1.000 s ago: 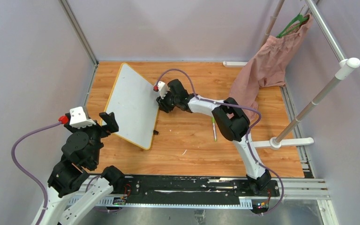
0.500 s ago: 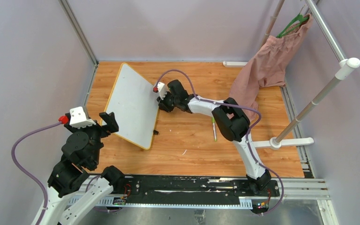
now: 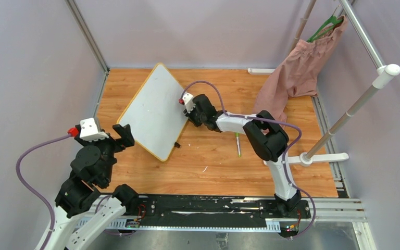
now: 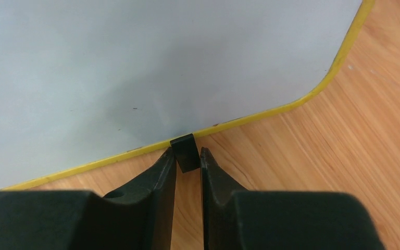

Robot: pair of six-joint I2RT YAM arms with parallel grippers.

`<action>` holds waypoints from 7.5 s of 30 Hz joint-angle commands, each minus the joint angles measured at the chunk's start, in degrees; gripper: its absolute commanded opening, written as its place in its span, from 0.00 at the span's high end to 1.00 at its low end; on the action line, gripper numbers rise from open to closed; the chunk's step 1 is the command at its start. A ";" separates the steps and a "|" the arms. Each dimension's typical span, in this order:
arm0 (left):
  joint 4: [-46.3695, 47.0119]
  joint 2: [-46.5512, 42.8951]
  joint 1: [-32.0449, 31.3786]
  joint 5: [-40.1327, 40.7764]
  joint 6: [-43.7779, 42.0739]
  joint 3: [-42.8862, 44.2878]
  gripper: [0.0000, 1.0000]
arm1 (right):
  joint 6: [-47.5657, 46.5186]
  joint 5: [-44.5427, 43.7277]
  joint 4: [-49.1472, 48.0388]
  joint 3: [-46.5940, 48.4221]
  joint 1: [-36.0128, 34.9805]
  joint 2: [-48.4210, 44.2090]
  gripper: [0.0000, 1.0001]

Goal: Write a sentence on the whiteboard
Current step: Move the whiteboard stand to the center of the board.

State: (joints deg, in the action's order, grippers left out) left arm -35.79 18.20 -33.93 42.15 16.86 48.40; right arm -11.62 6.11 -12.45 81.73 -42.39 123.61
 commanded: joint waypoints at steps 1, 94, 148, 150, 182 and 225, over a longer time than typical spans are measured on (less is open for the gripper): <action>2.76 0.98 -0.25 -1.32 1.45 -1.39 0.00 | 3.97 -14.82 2.52 -4.02 2.92 -3.28 1.00; 19.65 14.06 -0.24 -28.31 -3.18 -8.24 0.00 | 33.24 -15.97 17.35 -43.28 9.12 -43.57 0.47; 17.45 11.36 -0.25 -23.26 -2.97 -8.16 0.00 | 30.08 -15.33 12.94 -16.77 8.49 -17.92 0.46; 17.30 11.06 -0.25 -22.26 -3.38 -8.17 0.00 | 29.89 -15.57 12.09 -16.25 8.49 -16.84 0.47; 17.40 12.12 -0.26 -22.42 -3.59 -8.41 0.00 | 28.93 -17.18 6.34 -17.02 8.43 -14.11 0.89; 17.07 12.85 -0.23 -22.25 -3.67 -8.24 0.00 | 31.82 -19.71 6.92 -39.27 1.52 -34.21 0.53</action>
State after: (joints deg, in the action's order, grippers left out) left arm -19.38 31.14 -33.93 19.16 13.87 39.72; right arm 19.29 -14.48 -9.28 42.37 -39.99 91.96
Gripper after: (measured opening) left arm 0.997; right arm 0.411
